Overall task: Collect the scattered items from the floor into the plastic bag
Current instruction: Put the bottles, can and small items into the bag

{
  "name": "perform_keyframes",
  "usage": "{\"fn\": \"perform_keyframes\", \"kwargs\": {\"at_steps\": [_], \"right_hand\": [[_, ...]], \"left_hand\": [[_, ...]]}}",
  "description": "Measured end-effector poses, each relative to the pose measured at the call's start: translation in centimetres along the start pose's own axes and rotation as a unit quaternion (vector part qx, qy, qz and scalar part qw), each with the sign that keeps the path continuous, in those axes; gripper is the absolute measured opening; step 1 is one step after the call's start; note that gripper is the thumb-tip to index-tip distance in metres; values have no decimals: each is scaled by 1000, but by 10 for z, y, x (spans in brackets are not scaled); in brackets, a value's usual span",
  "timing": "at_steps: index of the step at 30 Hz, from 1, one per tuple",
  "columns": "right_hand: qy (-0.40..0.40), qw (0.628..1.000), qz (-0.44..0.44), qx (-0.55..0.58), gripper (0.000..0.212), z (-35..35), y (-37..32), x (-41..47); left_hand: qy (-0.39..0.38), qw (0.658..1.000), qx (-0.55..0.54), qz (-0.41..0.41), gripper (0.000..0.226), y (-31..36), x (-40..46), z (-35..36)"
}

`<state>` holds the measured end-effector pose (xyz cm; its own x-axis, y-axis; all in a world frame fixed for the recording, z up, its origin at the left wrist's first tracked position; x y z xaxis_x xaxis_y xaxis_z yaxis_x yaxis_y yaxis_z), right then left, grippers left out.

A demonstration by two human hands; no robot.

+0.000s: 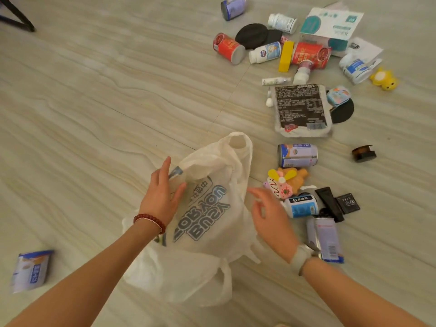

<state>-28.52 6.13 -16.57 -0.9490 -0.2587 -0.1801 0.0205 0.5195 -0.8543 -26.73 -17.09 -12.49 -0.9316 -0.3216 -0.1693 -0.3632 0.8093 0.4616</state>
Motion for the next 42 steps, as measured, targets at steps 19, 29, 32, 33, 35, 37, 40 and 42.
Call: {"fn": "perform_keyframes", "kwargs": {"at_steps": [19, 29, 32, 33, 35, 37, 40, 42], "right_hand": [[220, 924, 313, 16, 65, -78, 112, -78], [57, 937, 269, 215, 69, 20, 5, 15], [-7, 944, 258, 205, 68, 70, -9, 23], [-25, 949, 247, 194, 69, 84, -11, 23], [-53, 957, 219, 182, 65, 101, -16, 23], [-73, 963, 191, 176, 56, 106, -21, 22], [-30, 999, 15, 43, 38, 84, -43, 17], [76, 978, -120, -155, 39, 61, -48, 11]], "left_hand": [[-19, 975, -213, 62, 21, 94, 33, 61], [13, 977, -209, 46, 26, 48, 47, 26], [49, 978, -201, 32, 26, 15, 51, 7], [60, 977, -202, 25, 26, 6, 52, 2], [69, 976, -205, 11, 26, -8, 52, -4], [76, 976, -204, 0, 26, -18, 52, -6], [99, 974, -202, -16, 26, -23, 51, -7], [113, 974, -194, -19, 26, -23, 50, -5]]}}
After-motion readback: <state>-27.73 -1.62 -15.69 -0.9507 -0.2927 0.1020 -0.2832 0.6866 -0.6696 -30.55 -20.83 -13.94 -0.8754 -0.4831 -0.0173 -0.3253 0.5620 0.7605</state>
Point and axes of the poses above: each hand's wrist, its own x-axis towards the middle knuckle, its own z-axis out of the palm, y = z × x, the point moved 7 cm from there along x, towards the middle knuckle
